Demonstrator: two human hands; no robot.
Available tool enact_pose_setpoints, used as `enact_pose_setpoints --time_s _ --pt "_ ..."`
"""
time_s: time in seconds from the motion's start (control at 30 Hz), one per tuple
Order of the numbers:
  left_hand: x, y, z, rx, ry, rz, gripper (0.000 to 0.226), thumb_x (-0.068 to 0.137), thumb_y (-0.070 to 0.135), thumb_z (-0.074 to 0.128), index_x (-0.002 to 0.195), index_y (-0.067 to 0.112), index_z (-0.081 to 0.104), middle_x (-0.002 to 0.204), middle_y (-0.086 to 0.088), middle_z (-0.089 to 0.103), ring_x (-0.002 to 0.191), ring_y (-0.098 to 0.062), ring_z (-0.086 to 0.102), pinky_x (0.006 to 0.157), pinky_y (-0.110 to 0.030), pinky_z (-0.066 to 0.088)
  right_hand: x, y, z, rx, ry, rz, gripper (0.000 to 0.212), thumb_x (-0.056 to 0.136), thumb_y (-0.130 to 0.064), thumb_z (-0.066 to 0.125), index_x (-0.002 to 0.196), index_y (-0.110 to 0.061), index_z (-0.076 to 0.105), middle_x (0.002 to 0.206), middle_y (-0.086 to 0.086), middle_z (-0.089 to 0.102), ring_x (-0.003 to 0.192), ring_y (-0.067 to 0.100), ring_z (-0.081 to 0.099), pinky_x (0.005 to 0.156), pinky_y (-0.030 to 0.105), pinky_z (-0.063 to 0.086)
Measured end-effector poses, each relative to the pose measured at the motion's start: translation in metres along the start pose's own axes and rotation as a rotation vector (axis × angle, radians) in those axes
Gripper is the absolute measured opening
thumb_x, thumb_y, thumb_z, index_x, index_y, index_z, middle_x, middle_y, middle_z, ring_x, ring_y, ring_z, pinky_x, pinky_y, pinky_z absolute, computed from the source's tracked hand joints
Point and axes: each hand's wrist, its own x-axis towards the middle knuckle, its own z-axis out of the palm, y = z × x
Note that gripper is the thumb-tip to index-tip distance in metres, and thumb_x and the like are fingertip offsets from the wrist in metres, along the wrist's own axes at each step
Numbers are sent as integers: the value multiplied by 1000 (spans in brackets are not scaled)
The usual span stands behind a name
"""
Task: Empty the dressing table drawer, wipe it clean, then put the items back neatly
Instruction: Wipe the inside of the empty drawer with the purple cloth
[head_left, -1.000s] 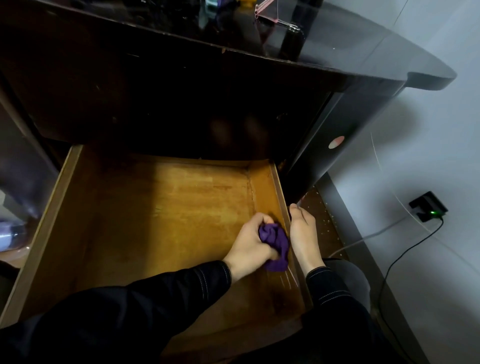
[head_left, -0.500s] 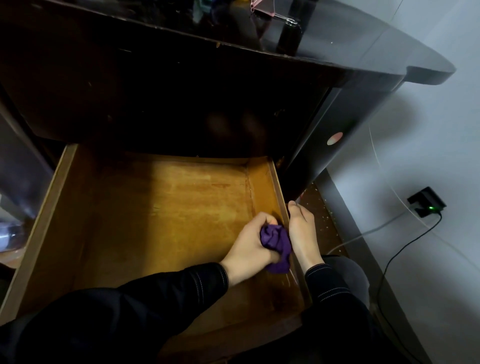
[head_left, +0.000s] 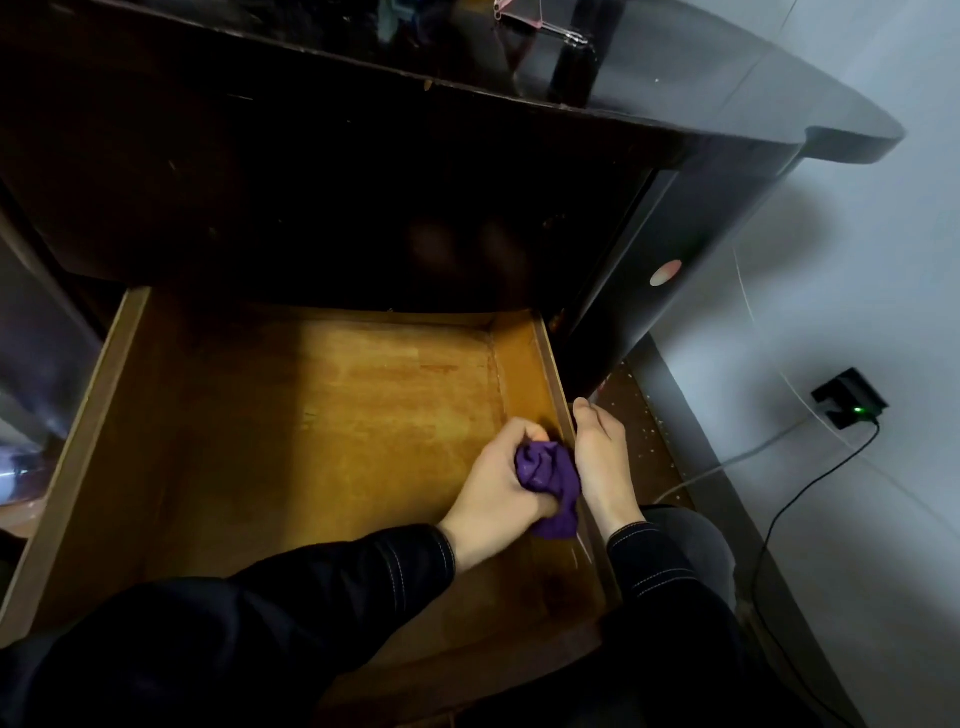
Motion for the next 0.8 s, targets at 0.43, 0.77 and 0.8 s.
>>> enact_pose_setpoints --time_s 0.43,0.77,0.8 --pt "-9 -6 4 36 -5 2 46 60 -5 72 93 18 51 80 7 59 74 -10 56 65 -25 46 -2 -3 0 -3 -29 -20 24 107 -34 43 102 -19 60 105 11 64 109 35 61 107 58 44" --pt "-17 -9 7 104 -90 -68 50 57 -3 81 96 13 54 89 1 64 85 -19 63 75 -34 54 -2 -3 -2 -21 -29 13 36 107 -40 41 97 -16 66 99 11 71 101 32 65 102 55 49" --pt "-16 -2 8 63 -75 -33 49 56 0 80 95 14 54 85 6 63 80 -14 61 70 -29 52 -2 -3 -1 -12 -25 18 34 106 -39 43 105 -15 66 109 13 70 108 33 64 105 56 47"
